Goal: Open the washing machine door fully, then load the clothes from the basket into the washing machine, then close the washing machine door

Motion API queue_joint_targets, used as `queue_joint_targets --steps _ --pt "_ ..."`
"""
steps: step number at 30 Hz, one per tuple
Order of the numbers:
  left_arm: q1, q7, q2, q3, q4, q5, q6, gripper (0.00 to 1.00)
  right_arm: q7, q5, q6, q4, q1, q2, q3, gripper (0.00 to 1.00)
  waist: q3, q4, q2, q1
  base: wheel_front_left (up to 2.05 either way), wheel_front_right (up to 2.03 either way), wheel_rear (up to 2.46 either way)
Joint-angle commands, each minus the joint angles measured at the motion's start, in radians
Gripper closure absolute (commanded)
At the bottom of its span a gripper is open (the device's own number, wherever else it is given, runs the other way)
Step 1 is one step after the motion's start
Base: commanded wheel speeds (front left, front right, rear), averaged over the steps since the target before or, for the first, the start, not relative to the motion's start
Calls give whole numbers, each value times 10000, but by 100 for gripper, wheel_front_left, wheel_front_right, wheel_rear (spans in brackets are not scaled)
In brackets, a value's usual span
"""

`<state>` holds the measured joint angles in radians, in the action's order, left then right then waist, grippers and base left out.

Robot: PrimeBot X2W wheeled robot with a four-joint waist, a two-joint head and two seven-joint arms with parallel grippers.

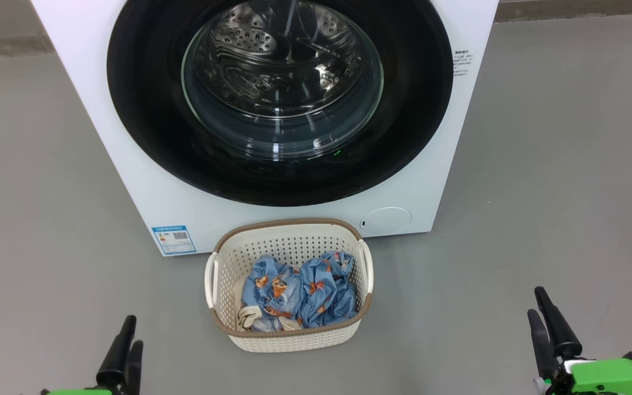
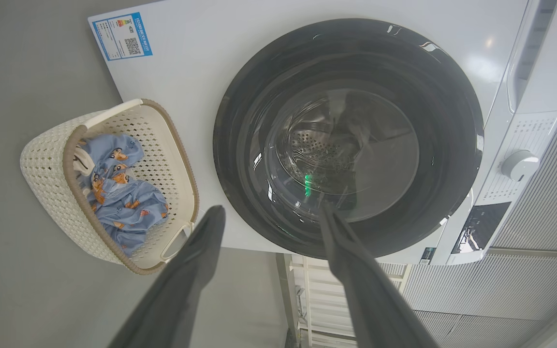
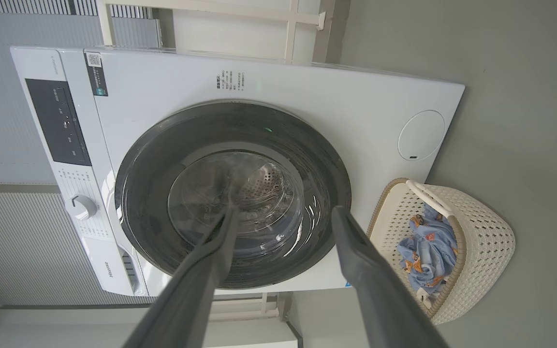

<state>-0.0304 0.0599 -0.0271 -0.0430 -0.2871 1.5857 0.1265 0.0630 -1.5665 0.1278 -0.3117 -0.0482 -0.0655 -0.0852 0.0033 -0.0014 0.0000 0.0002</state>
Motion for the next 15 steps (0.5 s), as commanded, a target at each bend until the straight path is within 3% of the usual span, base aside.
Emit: queue_joint_targets --steps 1,15 --pt "-446 -70 -228 -56 314 -107 15 0 -82 83 8 300 -580 -136 87 0 -1 -1 0 -1 0 0 0" --pt "-633 -552 -536 261 454 -1244 19 0 -597 927 11 204 -1062 -604 764 0 -1 -6 0 -1 0 0 0"
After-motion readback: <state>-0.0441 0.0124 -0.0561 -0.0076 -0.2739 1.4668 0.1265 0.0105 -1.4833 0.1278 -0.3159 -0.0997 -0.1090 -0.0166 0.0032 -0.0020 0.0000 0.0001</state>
